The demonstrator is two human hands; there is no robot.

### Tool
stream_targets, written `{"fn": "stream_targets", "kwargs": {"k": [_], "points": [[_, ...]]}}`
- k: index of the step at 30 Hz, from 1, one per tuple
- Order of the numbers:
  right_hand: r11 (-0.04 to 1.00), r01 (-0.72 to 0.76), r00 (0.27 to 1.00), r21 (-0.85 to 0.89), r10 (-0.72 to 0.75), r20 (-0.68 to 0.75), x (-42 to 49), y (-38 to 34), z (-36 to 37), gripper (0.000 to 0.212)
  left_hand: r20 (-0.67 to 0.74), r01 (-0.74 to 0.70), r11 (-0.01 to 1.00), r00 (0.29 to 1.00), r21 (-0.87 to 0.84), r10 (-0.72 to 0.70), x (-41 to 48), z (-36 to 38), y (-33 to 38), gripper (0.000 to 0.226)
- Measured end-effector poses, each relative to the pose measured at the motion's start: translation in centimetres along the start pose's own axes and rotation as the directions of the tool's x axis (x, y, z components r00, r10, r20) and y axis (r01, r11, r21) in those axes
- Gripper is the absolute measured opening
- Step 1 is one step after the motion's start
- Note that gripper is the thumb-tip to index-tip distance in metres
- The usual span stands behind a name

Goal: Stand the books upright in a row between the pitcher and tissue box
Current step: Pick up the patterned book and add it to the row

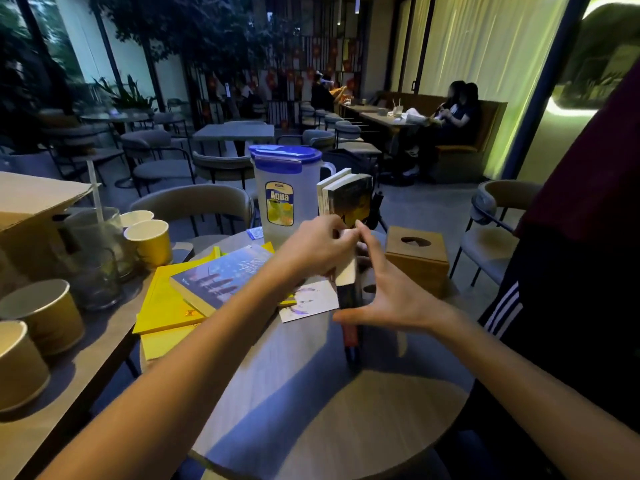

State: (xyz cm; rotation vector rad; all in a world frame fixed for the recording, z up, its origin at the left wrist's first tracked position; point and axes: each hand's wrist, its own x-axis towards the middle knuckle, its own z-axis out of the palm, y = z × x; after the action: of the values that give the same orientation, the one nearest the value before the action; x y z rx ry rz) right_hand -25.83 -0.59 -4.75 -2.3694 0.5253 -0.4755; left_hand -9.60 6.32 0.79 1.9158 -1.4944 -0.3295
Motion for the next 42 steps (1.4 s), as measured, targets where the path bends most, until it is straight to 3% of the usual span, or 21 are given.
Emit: {"fn": "stream_targets", "kwargs": {"k": [4, 8, 12, 16, 21, 26, 33, 38, 42], "points": [[0.996, 0.005, 0.994, 0.085, 0.004, -0.109, 0.3, 1.2, 0.0, 0.136, -0.037, -0.155, 0.969, 0.988, -0.194, 0.151, -2.4, 1.6, -1.0, 0.041], [0.996, 0.094, 0.986, -0.009, -0.094, -0.137, 0.4, 1.7, -0.4, 0.116, -0.026, -0.333, 0.899, 0.940, -0.285, 0.340, -5.5, 2.3, -3.2, 0.043], [0.986, 0.143, 0.984, -0.083, -0.151, -0.095, 0.9, 1.3, -1.6, 0.096, -0.114, -0.345, 0.864, 0.938, -0.366, 0.326, -6.1, 2.8, -4.0, 0.046], [0.977, 0.189, 0.977, -0.098, -0.197, -0.078, 1.5, 1.4, -2.4, 0.090, -0.199, -0.397, 0.850, 0.917, -0.346, 0.347, -6.0, 3.5, -3.9, 0.040], [0.972, 0.192, 0.962, -0.133, -0.213, -0.172, 3.1, 1.8, -3.0, 0.088, -0.264, -0.453, 0.842, 0.885, -0.293, 0.384, -4.4, 3.2, -3.3, 0.034], [0.978, 0.139, 0.942, -0.158, -0.180, -0.284, 5.8, 2.3, -4.4, 0.085, -0.278, -0.421, 0.848, 0.898, -0.322, 0.341, -0.9, 2.0, -3.0, 0.033], [0.981, 0.007, 0.952, -0.195, -0.066, -0.298, 9.7, 4.5, -5.1, 0.083, -0.241, -0.367, 0.925, 0.911, -0.099, 0.335, 3.7, 1.9, -3.2, 0.035], [0.981, -0.038, 0.949, -0.189, -0.024, -0.314, 11.0, 5.8, -5.0, 0.096, -0.254, -0.330, 0.874, 0.866, 0.357, 0.430, 5.6, 2.1, -3.6, 0.033], [0.986, -0.059, 0.961, -0.156, 0.014, -0.276, 11.3, 6.6, -5.1, 0.098, -0.335, -0.290, 0.877, 0.841, 0.383, 0.424, 5.5, 3.1, -4.0, 0.032]]}}
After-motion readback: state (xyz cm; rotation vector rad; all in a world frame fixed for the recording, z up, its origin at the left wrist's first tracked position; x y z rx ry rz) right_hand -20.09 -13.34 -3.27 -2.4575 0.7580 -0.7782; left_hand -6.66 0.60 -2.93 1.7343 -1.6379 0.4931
